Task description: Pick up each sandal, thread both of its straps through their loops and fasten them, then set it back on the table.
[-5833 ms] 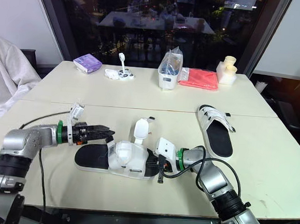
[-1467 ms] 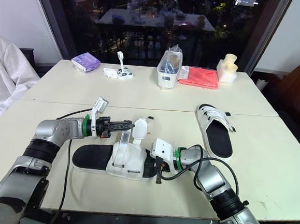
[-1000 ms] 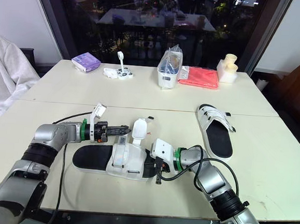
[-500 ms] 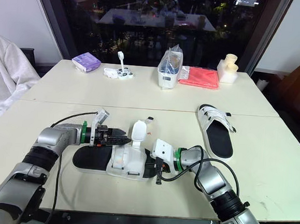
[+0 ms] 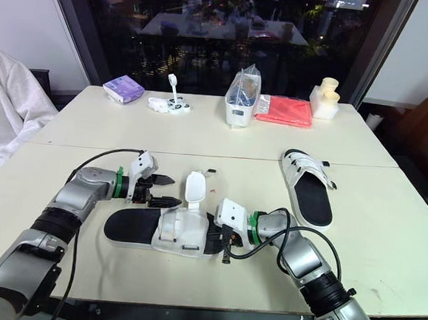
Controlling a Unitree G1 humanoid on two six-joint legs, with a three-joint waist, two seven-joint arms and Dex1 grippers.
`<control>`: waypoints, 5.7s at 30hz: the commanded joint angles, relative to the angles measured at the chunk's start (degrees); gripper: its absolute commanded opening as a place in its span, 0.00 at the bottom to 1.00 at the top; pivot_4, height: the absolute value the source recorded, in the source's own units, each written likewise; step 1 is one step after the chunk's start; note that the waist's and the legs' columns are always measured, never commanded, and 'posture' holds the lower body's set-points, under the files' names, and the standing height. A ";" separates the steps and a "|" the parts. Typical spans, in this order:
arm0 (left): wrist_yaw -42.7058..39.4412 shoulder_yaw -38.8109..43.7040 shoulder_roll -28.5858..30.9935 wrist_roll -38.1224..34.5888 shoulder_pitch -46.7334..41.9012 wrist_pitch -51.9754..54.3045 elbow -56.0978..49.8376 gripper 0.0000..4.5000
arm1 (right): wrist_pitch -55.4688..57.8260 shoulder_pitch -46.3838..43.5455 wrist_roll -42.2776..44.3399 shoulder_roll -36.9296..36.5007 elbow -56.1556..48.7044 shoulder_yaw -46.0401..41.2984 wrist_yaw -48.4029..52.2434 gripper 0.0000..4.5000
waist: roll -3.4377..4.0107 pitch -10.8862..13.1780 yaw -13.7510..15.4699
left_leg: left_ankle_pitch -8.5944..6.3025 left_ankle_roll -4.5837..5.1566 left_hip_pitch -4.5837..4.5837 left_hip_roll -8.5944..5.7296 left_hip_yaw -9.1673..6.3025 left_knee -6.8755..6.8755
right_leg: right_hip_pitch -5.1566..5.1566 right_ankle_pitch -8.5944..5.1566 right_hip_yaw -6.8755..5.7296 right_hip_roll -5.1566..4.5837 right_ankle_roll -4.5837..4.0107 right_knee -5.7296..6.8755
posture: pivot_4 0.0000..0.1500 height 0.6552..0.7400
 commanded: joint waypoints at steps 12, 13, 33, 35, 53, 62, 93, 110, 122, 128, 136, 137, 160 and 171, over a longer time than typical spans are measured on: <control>0.89 9.44 -2.03 -5.47 -9.08 10.19 11.87 0.99 | 2.44 1.91 -3.93 -0.55 3.76 2.59 -0.84 0.00 | -0.14 0.00 -0.04 | 0.02 0.03 -0.03 0.00 0.00 0.04 | -0.02 0.08 -0.05 0.01 0.15 0.05 | 1.00 1.00; 0.61 10.29 -2.06 -6.23 -9.92 11.60 12.21 0.99 | 2.37 1.86 -3.97 -0.49 3.86 2.61 -0.87 0.00 | -0.14 0.00 -0.05 | 0.02 0.03 -0.03 0.00 0.00 0.04 | -0.02 0.09 -0.05 0.02 0.16 0.05 | 1.00 1.00; -4.50 11.89 -4.49 -13.25 -11.15 32.47 8.08 0.99 | 2.27 1.50 -4.46 -0.26 4.08 2.60 -0.98 0.00 | -0.15 0.00 -0.10 | 0.03 0.03 -0.03 0.00 0.00 0.18 | 0.04 0.11 -0.07 0.12 0.20 0.15 | 1.00 1.00; -4.33 10.79 -5.50 -12.75 -10.99 32.48 8.13 0.99 | 2.29 1.34 -4.51 -0.11 4.18 2.62 -1.03 0.00 | -0.15 -0.01 -0.06 | 0.03 0.03 -0.03 0.00 0.00 0.20 | 0.04 0.11 -0.07 0.12 0.20 0.17 | 1.00 1.00; 3.17 17.12 -16.31 -13.29 -23.30 25.17 29.00 0.99 | 1.95 1.09 -5.44 0.41 4.93 2.53 -1.39 0.00 | -0.21 0.02 -0.09 | 0.02 0.05 -0.04 0.03 -0.01 0.56 | 0.10 0.14 -0.08 0.22 0.27 0.41 | 1.00 1.00; 3.48 20.52 -15.92 -12.87 -26.98 23.60 32.43 0.99 | 1.71 0.99 -5.68 0.43 5.13 2.58 -1.63 0.00 | -0.27 0.06 -0.11 | 0.02 0.05 -0.04 0.03 -0.01 0.61 | 0.12 0.16 -0.09 0.30 0.32 0.44 | 1.00 1.00; -12.08 17.63 -13.33 -12.26 -24.72 24.49 21.45 0.01 | 0.61 0.57 -6.36 0.12 5.94 2.99 -1.53 0.00 | -0.28 0.07 -0.19 | 0.03 0.03 -0.04 0.06 -0.01 0.70 | 0.15 0.17 -0.09 0.40 0.34 0.52 | 1.00 1.00; -25.17 0.58 -2.78 -10.32 2.42 1.83 -27.08 0.01 | -0.31 0.69 -6.76 -0.37 6.28 3.48 -0.67 0.00 | -0.20 0.02 -0.13 | 0.03 0.01 0.03 0.13 -0.02 0.71 | 0.17 0.07 -0.01 0.19 0.10 0.52 | 1.00 1.00; -27.28 -2.29 -1.83 -9.43 7.17 -25.37 -26.23 0.01 | -0.69 1.40 -7.23 -0.30 5.80 4.04 -0.46 0.00 | -0.14 -0.02 -0.11 | 0.03 0.02 0.02 0.13 -0.03 0.67 | 0.16 0.05 -0.01 0.16 0.05 0.47 | 1.00 1.00; -27.33 -4.48 0.55 -9.70 8.97 -33.30 -26.85 0.47 | -0.94 1.58 -7.55 -0.25 6.09 4.19 -0.53 0.00 | -0.14 -0.02 -0.16 | 0.02 0.02 0.02 0.13 -0.03 0.66 | 0.16 0.05 -0.01 0.15 0.04 0.46 | 1.00 1.00; -25.83 -2.71 9.06 -16.71 11.57 -13.63 -37.41 1.00 | -1.23 2.01 -7.79 -0.63 6.13 3.98 -0.30 0.00 | -0.13 -0.02 -0.24 | 0.02 0.03 0.01 0.14 -0.03 0.65 | 0.16 0.05 -0.02 0.15 0.04 0.45 | 1.00 1.00; -25.59 -1.87 10.82 -18.08 11.58 -9.79 -38.05 1.00 | -1.36 2.01 -7.81 -0.70 6.28 3.94 -0.24 0.00 | -0.13 -0.02 -0.23 | 0.02 0.03 0.02 0.14 -0.03 0.65 | 0.17 0.05 -0.02 0.15 0.04 0.45 | 1.00 1.00; 6.32 0.74 8.38 -39.40 18.61 52.11 -52.97 1.00 | -2.65 1.28 -8.21 -0.33 8.51 3.98 0.08 0.00 | -0.18 -0.05 0.12 | -0.01 0.07 0.64 0.14 -0.09 0.62 | 0.87 0.02 -0.04 0.15 0.00 0.23 | 1.00 1.00; 16.98 1.71 1.94 -43.63 19.62 63.59 -52.57 1.00 | -2.14 0.97 -7.98 0.14 8.35 3.97 0.13 0.00 | -0.16 -0.12 0.08 | -0.03 0.07 0.87 0.13 -0.08 0.33 | 1.03 -0.03 -0.04 0.12 -0.09 0.00 | 1.00 1.00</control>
